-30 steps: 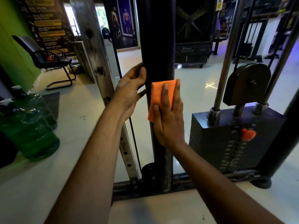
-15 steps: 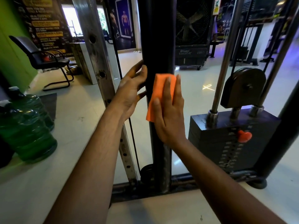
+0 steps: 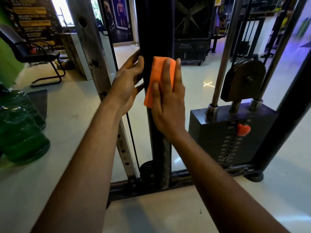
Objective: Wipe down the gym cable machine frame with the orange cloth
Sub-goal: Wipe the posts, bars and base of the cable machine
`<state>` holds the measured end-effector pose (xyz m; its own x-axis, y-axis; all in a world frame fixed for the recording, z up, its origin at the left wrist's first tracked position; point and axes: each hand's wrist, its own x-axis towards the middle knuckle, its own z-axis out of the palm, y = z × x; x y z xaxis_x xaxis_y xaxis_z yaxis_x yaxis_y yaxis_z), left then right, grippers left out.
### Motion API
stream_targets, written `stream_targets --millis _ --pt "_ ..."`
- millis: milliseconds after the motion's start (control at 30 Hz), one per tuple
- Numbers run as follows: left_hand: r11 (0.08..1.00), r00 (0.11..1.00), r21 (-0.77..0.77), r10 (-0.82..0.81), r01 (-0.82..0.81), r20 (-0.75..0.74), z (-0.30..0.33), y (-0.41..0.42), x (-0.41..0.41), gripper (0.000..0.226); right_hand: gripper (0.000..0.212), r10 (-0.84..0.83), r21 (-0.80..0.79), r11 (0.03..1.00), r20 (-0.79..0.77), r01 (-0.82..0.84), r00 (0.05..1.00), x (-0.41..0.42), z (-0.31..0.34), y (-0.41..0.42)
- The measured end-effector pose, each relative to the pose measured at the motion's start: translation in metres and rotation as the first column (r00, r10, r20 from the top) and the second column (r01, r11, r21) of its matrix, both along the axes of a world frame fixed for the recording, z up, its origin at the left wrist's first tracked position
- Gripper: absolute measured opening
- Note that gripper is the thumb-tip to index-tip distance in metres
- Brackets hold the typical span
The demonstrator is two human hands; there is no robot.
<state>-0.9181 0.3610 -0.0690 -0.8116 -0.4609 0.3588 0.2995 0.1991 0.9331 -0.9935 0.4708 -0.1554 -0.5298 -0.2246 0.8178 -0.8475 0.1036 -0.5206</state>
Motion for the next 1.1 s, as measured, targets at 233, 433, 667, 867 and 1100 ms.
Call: stream_targets --millis 233,433,667,867,1100 --pt "0.999 1.0 0.037 -0.029 0.029 -0.005 -0.012 0.0 0.004 0.041 0.078 0.014 0.161 0.987 0.07 -0.026 0.997 0.011 -0.088 0.01" --pt "0.998 0.999 0.051 -0.027 0.028 -0.017 -0.016 0.001 0.007 0.04 0.073 -0.041 0.065 0.997 -0.025 0.043 0.999 0.01 -0.002 0.001" --pt "0.994 0.995 0.064 -0.082 0.085 -0.051 -0.019 -0.001 0.005 0.042 0.074 -0.126 0.342 0.929 -0.072 0.143 0.989 0.013 -0.112 0.023" --pt "0.997 0.999 0.069 -0.041 0.043 -0.035 -0.029 -0.005 0.004 0.041 0.073 -0.102 0.183 0.975 -0.122 0.123 0.987 0.018 -0.053 0.003" --pt "0.995 0.999 0.096 -0.032 0.035 -0.028 -0.034 -0.001 0.007 0.04 0.085 -0.029 0.26 0.964 -0.115 0.058 0.993 0.017 -0.134 0.012"
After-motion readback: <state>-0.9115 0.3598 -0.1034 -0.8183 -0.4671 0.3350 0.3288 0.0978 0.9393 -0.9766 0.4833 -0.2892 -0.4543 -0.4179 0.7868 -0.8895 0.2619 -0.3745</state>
